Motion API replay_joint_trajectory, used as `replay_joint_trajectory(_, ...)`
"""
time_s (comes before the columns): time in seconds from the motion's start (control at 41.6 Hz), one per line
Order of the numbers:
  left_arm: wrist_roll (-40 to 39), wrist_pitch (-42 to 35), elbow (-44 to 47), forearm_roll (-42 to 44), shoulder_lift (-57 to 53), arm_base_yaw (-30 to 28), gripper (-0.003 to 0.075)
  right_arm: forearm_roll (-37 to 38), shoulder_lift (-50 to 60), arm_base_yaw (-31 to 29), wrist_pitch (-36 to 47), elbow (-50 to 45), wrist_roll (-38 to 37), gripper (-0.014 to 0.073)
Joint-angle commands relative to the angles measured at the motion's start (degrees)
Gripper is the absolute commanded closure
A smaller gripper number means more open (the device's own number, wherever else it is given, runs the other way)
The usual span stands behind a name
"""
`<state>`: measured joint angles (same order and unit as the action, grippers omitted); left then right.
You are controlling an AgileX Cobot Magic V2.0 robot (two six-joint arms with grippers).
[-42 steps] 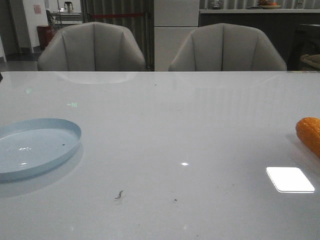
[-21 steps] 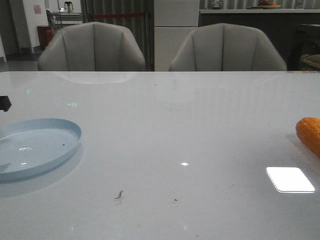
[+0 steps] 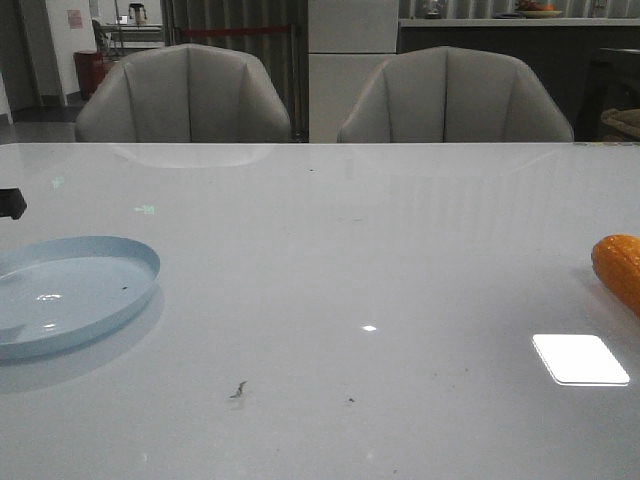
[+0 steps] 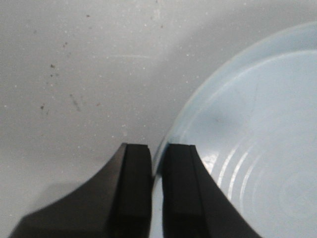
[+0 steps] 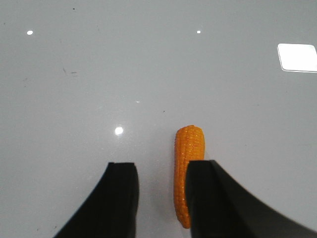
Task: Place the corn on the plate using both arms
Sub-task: 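Push the pale blue plate with the left gripper toward the table center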
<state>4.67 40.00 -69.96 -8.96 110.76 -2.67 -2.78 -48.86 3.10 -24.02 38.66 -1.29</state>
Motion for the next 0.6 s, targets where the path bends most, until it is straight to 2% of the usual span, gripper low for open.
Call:
replay_joint_trajectory(0.0,-0.1,0.0,-2.2,-0.6,-2.3,0.2,0.0617,0.0,0.2,0.1,4.3,1.9,0.1,0.0230)
replay_joint_trajectory(0.144,-0.1,5.2,-8.1,-3.9,-2.6,0.2,0.0617,0.0,0.2,0.1,4.3,1.9,0.1,0.0230)
replay_joint_trajectory(0.36,-0.1,13.4,-20.7,-15.1,-2.6,0.7,0.0617,-0.2,0.2,0.1,4.2,1.9,0.1,0.0230)
replay_joint_trajectory(0.576,-0.1,15.7,-29.4,-22.2,-2.6,5.8,0.0617,-0.7,0.2,0.1,4.2,1.9,0.1,0.0230)
